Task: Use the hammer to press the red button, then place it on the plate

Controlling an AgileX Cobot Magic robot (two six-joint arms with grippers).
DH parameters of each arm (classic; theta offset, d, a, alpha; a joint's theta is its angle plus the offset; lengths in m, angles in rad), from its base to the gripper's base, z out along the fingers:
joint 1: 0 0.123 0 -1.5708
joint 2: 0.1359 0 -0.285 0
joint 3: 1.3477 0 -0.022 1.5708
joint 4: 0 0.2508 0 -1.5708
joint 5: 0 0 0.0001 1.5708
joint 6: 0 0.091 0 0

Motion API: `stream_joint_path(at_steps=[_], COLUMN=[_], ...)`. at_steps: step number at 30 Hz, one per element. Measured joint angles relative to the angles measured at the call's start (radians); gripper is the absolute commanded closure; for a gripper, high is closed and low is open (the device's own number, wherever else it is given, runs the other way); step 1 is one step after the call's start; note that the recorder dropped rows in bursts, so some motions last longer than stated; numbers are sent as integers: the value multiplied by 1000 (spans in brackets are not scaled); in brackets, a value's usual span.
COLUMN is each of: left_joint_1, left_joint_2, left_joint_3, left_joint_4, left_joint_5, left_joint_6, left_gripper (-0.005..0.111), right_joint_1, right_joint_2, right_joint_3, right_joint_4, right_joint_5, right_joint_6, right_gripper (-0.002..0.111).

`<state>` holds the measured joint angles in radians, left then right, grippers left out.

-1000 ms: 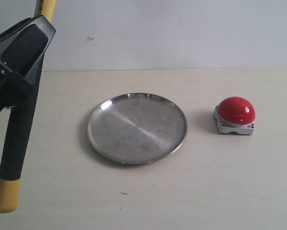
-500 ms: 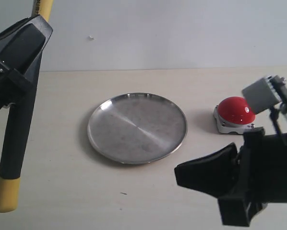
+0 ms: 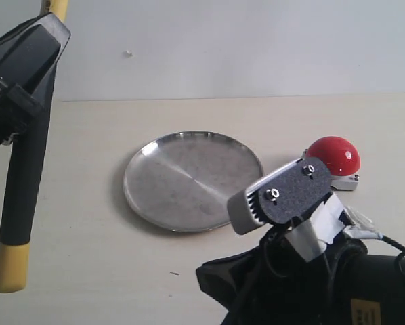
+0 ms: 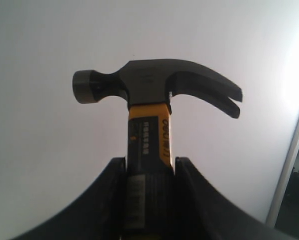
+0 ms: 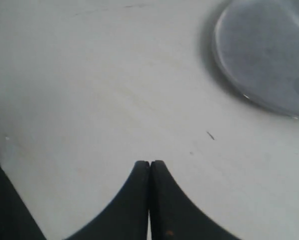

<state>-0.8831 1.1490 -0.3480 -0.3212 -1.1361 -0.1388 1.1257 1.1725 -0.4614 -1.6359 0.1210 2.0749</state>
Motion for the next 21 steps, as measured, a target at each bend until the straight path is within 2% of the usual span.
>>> stream_joint_path(at_steps=[7, 14, 21], left_joint_1=[0, 0, 0], left_joint_2=[0, 0, 0], left_joint_3=[-7, -7, -7], left_joint_4=[-7, -13, -18], left_joint_5=[-2, -2, -4], left_joint_6=[0, 0, 0], left_gripper=[107, 107, 107], right_joint_1=[144, 307, 549], right_joint_2=[0, 0, 92], right_joint_3=[-80, -70, -71], right_joint_4=[-11, -40, -81], right_joint_5=[109, 396, 768], right_joint_6=[47, 48, 48], right_gripper=[108, 108, 108])
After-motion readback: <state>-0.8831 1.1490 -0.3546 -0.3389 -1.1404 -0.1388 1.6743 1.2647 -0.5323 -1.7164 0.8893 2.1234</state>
